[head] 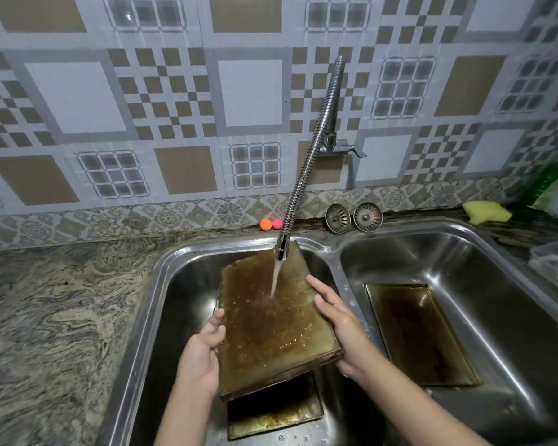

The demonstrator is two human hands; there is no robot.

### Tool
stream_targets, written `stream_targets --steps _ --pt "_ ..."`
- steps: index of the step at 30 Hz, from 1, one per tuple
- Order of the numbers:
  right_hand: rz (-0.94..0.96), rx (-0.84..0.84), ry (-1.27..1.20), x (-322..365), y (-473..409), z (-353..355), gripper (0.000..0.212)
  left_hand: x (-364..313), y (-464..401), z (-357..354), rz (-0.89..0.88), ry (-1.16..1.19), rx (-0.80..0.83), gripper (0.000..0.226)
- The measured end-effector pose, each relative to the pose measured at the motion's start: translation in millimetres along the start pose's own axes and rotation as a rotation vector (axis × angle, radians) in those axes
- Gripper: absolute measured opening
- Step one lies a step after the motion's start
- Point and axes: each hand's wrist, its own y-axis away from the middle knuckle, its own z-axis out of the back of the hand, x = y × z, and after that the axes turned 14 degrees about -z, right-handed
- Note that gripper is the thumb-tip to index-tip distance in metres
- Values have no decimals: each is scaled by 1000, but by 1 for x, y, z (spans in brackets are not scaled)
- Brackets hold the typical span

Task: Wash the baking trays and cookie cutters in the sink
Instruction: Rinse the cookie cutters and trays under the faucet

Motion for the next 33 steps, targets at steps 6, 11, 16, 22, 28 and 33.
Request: stream_targets --steps 6,11,16,22,28,33 --pt "63 -82 38 23 15 8 37 18 -9 -6 -8 -154 108 35" --pt "340 -285 249 77 45 37 40 33 -18 1 -11 -764 36 18" --pt "549 -595 777 125 67 93 47 59 -34 25 135 -1129 65 12" --pt "227 -688 1371 82 49 135 49 72 -46 34 -49 -1471 40 29" --pt "-191 -665 1770 22 9 173 60 80 -58 50 -135 -1627 16 15" --pt "-272 -577 1763 6 -15 182 59 70 -50 40 -164 -1675 70 8"
